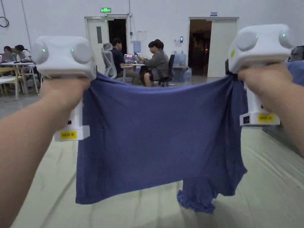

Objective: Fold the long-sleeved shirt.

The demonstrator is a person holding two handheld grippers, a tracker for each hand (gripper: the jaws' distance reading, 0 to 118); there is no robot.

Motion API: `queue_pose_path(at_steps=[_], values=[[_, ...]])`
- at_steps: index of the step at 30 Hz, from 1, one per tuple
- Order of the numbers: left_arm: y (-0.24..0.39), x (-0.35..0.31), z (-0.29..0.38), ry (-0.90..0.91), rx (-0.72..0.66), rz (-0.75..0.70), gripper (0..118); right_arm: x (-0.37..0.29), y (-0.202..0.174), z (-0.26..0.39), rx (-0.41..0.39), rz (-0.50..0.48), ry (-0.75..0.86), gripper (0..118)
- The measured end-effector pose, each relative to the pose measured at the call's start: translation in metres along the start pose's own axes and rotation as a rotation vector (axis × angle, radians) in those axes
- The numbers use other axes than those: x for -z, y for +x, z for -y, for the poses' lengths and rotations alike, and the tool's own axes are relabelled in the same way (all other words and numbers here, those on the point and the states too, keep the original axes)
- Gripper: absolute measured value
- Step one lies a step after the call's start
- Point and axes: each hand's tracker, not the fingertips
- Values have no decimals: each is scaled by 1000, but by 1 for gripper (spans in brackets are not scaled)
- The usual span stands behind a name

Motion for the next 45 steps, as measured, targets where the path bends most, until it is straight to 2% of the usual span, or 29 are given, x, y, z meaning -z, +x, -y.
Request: queue_pose_path(at_steps=[6,9,11,15,17,19,21,27,31,33,38,40,45], values=[[15,63,129,-212,36,30,0,84,2,143,-55,15,-274,0],[11,62,179,-275,112,30,0,90,13,195,-55,-6,-338,0],[2,48,206,-301,111,46,0,81,20,222,-84,-29,-369,0],[-21,1,256,-374,99,73,0,43,40,275,-120,-120,-412,0],[-29,-28,277,-406,155,66,0,10,51,298,-126,-172,-420,0],[-40,-61,291,-422,160,96,0,-29,58,321,-147,-179,-420,0],[-49,-103,308,-431,146,99,0,-66,63,344,-200,-196,-417,0],[-69,-205,354,-482,98,98,0,-166,78,402,-212,-216,-449,0],[-78,-270,388,-515,106,123,0,-228,91,444,-275,-243,-469,0],[-83,-297,407,-557,139,147,0,-253,98,463,-282,-263,-503,0],[-93,-339,447,-617,177,166,0,-286,102,508,-331,-282,-608,0],[-94,-348,462,-652,185,175,0,-287,101,524,-358,-284,-654,0],[-96,-354,500,-706,188,167,0,-270,98,555,-371,-277,-786,0]])
